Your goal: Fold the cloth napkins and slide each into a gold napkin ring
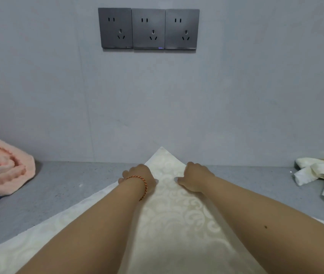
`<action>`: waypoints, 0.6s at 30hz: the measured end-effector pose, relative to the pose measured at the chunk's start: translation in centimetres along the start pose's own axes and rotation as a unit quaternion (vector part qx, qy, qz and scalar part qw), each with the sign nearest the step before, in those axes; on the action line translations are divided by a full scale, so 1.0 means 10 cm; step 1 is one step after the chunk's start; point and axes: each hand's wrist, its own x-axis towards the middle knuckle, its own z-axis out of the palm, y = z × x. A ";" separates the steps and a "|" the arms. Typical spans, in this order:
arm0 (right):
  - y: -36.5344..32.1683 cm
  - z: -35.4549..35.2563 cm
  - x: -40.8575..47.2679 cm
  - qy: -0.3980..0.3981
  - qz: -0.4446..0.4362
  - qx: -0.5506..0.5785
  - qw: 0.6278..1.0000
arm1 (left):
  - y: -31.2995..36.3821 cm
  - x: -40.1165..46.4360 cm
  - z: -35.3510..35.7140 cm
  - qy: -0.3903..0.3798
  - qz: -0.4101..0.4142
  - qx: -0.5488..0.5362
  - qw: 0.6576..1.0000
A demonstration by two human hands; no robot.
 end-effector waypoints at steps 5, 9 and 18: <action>0.14 0.09 0.11 -0.016 -0.039 0.124 0.991 | -0.07 0.00 0.08 0.025 0.030 -0.088 0.995; 0.24 0.18 0.13 0.032 -0.079 0.236 0.968 | -0.20 0.05 0.12 0.036 0.094 -0.209 0.973; 0.27 0.02 -0.11 0.013 -0.127 0.394 0.910 | -0.28 -0.08 0.01 0.037 0.153 -0.308 0.938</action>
